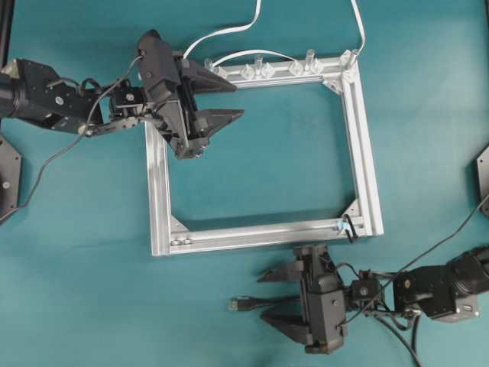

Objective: Insert the wire through the string loop located on the right side.
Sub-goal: 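Move the right gripper down to the black USB cable plug, then close the right gripper on the cable just behind the USB plug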

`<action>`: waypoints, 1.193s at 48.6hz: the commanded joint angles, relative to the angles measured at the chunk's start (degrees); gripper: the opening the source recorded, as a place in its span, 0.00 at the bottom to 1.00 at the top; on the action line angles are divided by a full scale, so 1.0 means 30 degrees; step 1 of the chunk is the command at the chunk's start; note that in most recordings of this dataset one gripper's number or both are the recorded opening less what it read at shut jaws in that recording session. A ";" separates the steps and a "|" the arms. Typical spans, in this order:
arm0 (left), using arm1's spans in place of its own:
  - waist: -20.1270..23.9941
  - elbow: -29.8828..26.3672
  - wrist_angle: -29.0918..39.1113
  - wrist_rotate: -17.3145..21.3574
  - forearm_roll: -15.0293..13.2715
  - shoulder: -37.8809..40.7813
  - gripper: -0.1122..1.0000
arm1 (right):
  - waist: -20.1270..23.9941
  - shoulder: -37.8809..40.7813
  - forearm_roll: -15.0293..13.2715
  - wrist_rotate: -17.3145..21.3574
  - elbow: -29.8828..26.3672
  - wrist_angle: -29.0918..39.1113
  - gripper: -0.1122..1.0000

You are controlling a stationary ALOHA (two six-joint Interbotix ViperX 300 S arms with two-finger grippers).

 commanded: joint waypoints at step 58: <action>-0.0088 -0.0117 -0.0059 -0.0117 0.0029 -0.0527 0.71 | 0.0029 0.0176 0.0029 0.0029 -0.0293 0.1758 0.20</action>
